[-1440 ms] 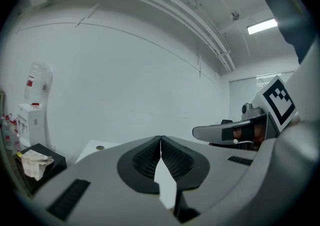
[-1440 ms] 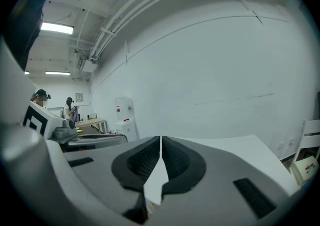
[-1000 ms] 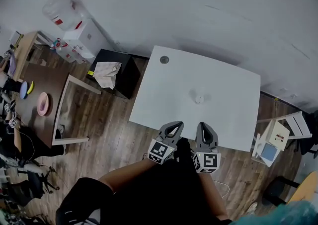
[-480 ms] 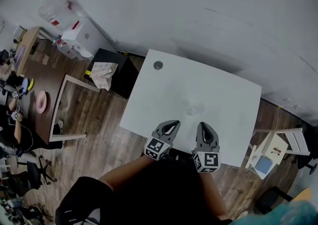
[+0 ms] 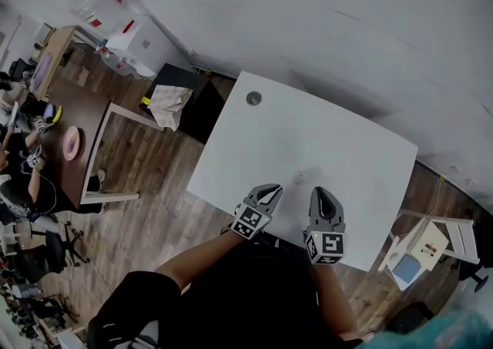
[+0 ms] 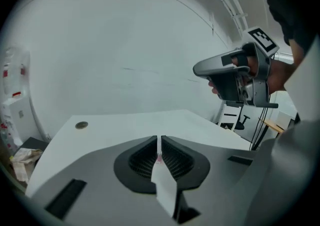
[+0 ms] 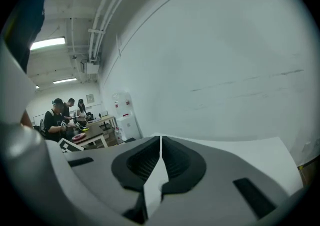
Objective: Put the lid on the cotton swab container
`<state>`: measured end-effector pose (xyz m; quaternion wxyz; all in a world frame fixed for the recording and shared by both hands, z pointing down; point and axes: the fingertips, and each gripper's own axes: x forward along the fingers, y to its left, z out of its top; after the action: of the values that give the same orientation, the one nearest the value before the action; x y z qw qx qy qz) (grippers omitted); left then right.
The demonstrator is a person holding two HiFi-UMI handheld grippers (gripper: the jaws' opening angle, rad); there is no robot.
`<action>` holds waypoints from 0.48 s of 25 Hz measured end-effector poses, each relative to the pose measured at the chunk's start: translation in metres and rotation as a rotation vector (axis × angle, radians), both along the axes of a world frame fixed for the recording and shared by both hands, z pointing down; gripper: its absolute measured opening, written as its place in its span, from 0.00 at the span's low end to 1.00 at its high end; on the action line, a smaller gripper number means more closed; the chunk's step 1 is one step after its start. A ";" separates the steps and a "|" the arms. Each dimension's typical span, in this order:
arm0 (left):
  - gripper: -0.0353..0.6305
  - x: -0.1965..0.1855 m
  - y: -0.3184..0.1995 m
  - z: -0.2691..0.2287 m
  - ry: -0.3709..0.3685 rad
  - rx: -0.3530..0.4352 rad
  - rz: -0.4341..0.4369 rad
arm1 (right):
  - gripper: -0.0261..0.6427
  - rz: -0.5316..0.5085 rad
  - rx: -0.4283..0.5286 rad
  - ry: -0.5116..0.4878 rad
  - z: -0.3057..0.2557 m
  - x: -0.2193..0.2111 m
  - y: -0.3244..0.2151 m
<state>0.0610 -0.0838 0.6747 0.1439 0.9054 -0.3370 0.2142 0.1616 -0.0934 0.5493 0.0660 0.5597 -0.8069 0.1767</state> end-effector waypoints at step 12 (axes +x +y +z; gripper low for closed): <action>0.23 0.032 0.000 0.066 -0.098 -0.027 0.276 | 0.09 -0.026 -0.033 -0.037 0.015 0.012 -0.004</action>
<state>0.0931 -0.0837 0.7407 0.1087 0.9296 -0.2128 0.2807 0.1737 -0.0971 0.5639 0.0627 0.5446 -0.8123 0.1994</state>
